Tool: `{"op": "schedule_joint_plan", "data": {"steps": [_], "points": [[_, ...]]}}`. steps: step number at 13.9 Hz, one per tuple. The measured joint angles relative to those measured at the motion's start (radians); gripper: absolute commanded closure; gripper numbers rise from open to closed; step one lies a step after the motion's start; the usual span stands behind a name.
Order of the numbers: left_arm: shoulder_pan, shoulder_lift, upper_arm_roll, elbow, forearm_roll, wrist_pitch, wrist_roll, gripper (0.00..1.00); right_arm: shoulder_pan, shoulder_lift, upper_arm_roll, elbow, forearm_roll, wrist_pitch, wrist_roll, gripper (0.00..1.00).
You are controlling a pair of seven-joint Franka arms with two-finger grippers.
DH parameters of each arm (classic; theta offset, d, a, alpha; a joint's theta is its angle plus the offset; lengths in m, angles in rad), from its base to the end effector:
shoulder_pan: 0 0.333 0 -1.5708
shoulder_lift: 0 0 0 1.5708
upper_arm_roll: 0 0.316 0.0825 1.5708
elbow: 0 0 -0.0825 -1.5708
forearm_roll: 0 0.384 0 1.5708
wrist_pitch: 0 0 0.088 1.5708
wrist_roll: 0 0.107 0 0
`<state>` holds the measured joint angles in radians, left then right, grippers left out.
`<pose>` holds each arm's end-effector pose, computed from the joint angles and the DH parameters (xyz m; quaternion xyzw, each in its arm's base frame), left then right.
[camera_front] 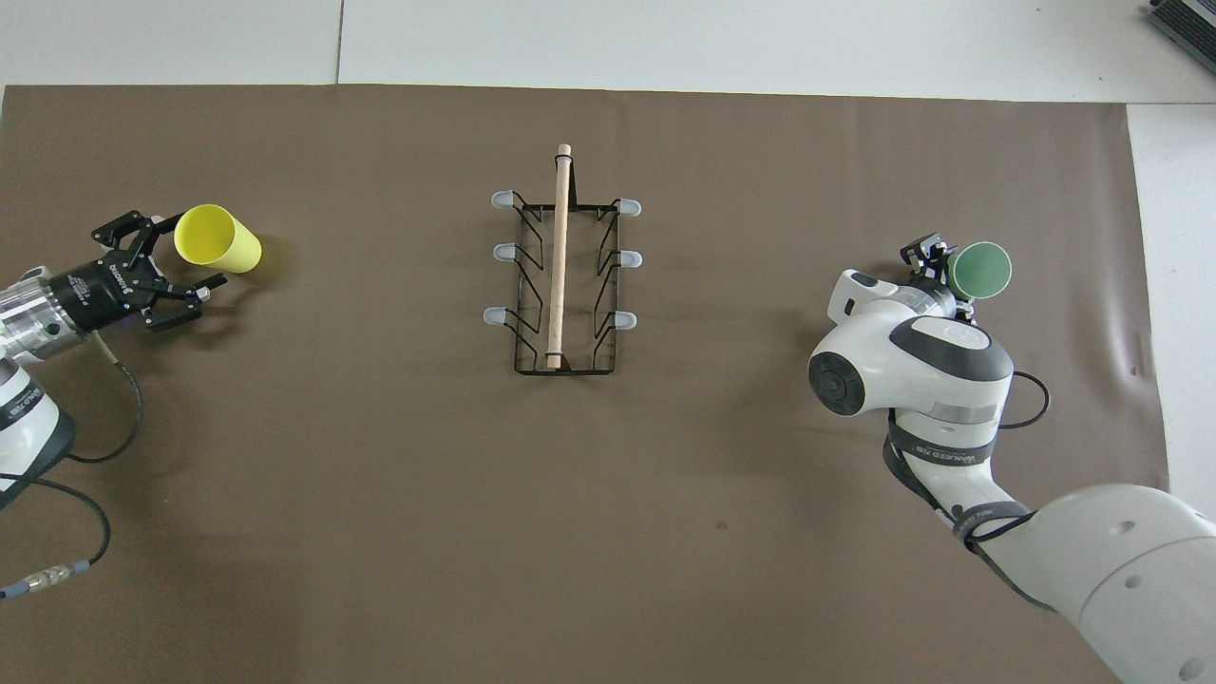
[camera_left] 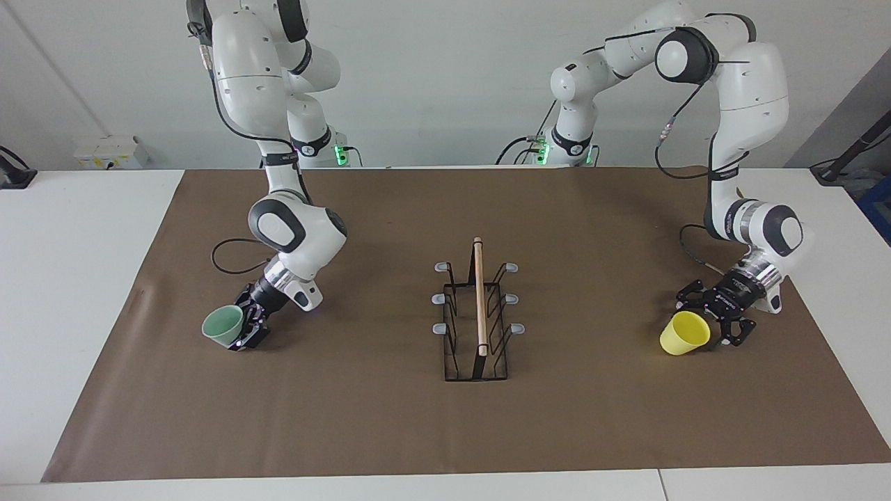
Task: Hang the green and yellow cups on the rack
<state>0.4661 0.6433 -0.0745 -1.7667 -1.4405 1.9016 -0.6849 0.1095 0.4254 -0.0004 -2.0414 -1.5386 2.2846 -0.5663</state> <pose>0.6234 0.1842 0.2158 0.4247 0.6785 -0.2733 0.5335 0.5936 0.0416 0.2314 0.5088 0.7101 -0.1730 0.4549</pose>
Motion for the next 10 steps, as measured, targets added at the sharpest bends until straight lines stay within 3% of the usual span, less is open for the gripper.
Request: {"op": "schedule_joint_plan", "data": {"steps": [5, 10], "points": [[-0.028, 0.004, -0.008, -0.001, -0.054, 0.038, 0.03, 0.0, 0.004, -0.016, 0.012, 0.002, 0.006, 0.02, -0.038, 1.0], [-0.049, 0.015, -0.01, -0.001, -0.073, 0.067, 0.039, 0.0, 0.004, -0.061, 0.046, 0.014, 0.168, 0.027, -0.049, 1.0]]}}
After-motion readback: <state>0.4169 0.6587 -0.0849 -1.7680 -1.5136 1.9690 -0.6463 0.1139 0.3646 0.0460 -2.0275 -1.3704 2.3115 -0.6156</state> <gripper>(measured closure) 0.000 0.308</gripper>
